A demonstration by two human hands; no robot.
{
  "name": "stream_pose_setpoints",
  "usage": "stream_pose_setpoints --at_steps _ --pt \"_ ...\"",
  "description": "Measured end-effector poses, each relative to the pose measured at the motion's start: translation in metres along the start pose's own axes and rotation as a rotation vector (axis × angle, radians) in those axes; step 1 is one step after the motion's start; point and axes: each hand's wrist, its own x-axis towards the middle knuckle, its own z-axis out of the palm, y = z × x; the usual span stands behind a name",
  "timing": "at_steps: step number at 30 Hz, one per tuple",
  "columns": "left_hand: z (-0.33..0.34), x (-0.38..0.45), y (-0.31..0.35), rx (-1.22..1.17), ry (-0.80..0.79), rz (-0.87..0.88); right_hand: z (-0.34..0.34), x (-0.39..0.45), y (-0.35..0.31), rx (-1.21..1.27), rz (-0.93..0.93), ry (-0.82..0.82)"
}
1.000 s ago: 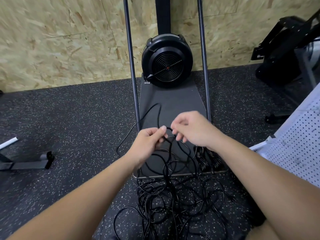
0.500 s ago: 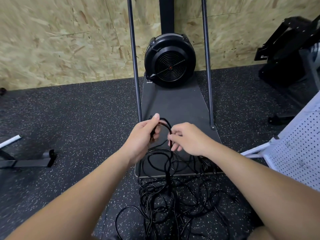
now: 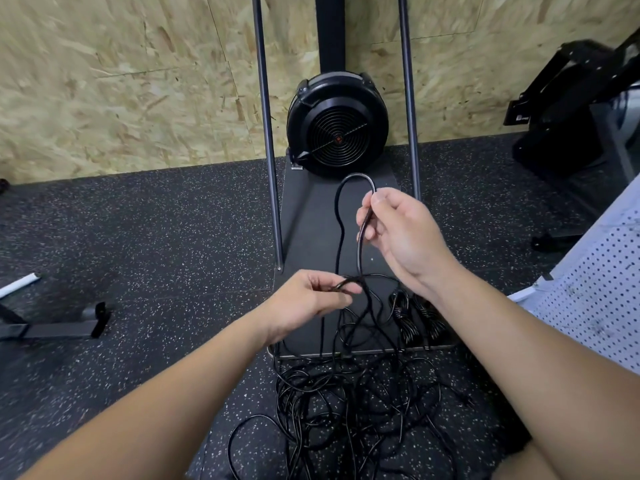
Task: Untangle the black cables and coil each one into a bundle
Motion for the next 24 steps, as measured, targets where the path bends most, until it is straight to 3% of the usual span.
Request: stream_pose_setpoints --at_steps 4,8,11,16,20,22,24 --pt "0.012 -0.002 0.005 0.019 -0.101 0.044 -0.003 0.001 0.001 0.025 -0.007 0.066" --pt "0.010 -0.002 0.002 0.037 -0.074 0.033 -0.010 0.005 0.003 0.095 0.021 0.128" --pt "0.006 0.001 -0.004 0.186 -0.053 0.035 -0.014 0.008 0.003 0.158 0.050 0.146" --pt "0.011 0.015 -0.014 0.472 0.205 0.161 -0.014 0.013 0.008 0.257 0.073 0.136" --pt "-0.001 0.032 -0.022 0.613 0.296 0.295 -0.018 0.017 0.009 0.383 0.094 0.119" --pt "-0.009 0.037 -0.028 0.727 0.387 0.226 -0.022 0.019 0.012 0.312 0.116 0.080" --pt "-0.017 0.040 -0.031 0.744 0.432 0.133 -0.028 0.021 0.020 0.070 0.156 0.074"
